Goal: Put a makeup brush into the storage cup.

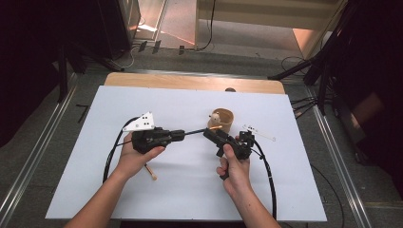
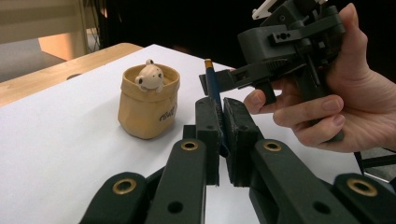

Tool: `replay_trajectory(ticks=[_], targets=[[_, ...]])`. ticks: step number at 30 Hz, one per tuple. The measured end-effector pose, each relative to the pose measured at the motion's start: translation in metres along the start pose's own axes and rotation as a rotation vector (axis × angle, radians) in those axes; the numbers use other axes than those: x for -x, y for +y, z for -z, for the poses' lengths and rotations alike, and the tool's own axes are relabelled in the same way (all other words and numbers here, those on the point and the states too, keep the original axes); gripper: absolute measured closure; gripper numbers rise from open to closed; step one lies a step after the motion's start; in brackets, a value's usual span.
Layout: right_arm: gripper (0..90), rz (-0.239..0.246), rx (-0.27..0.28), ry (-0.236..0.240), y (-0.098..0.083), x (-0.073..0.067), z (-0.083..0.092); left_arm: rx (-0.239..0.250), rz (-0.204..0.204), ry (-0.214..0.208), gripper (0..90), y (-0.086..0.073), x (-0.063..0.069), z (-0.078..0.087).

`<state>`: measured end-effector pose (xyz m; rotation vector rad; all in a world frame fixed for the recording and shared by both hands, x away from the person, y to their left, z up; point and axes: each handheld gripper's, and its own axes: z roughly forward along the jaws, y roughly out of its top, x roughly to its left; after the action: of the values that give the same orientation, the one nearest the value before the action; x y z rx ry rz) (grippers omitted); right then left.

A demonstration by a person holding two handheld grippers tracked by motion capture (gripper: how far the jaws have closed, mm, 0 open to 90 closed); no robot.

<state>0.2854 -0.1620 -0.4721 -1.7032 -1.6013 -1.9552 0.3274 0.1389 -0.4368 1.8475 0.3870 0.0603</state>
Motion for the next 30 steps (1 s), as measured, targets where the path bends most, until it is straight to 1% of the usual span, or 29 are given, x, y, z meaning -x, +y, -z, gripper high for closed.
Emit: replay_trajectory(ticks=[1, 3, 7, 9, 11, 15, 21, 26, 29, 30], targets=[[14.9, -0.016, -0.004, 0.006, -0.0002, -0.0001, -0.0006, 0.002, -0.001, 0.004, 86.3, -0.0003, 0.0003, -0.0005], [16.1, -0.031, -0.003, 0.006, -0.0012, -0.0002, -0.0017, 0.004, -0.003, 0.01, 86.3, -0.0005, 0.0008, -0.0007], [21.0, -0.069, 0.018, 0.008, -0.0016, -0.0009, -0.0018, 0.01, -0.004, 0.017, 86.3, -0.0012, 0.0017, -0.0014], [23.5, -0.085, 0.027, 0.001, -0.0013, -0.0013, -0.0019, 0.009, -0.003, 0.018, 86.3, -0.0018, 0.0026, -0.0023], [24.5, -0.106, 0.027, 0.009, -0.0013, -0.0014, -0.0024, 0.008, -0.005, 0.02, 86.2, -0.0026, 0.0037, -0.0038], [30.4, -0.143, 0.038, -0.009, -0.0016, -0.0017, -0.0035, 0.007, -0.007, 0.022, 86.2, -0.0041, 0.005, -0.0066], [40.6, -0.17, 0.048, -0.027, -0.0024, -0.0025, -0.0044, 0.007, -0.008, 0.025, 86.2, -0.0047, 0.006, -0.0083], [47.9, -0.183, 0.047, -0.02, -0.0035, -0.0029, -0.0052, 0.007, -0.011, 0.029, 86.2, -0.0051, 0.007, -0.0095], [51.6, -0.204, 0.044, -0.006, -0.004, -0.0024, -0.0056, 0.008, -0.012, 0.031, 86.2, -0.005, 0.0069, -0.0092], [53.5, -0.218, 0.049, 0.0, -0.0048, -0.0015, -0.0056, 0.008, -0.012, 0.032, 86.2, -0.0052, 0.0069, -0.0093]])
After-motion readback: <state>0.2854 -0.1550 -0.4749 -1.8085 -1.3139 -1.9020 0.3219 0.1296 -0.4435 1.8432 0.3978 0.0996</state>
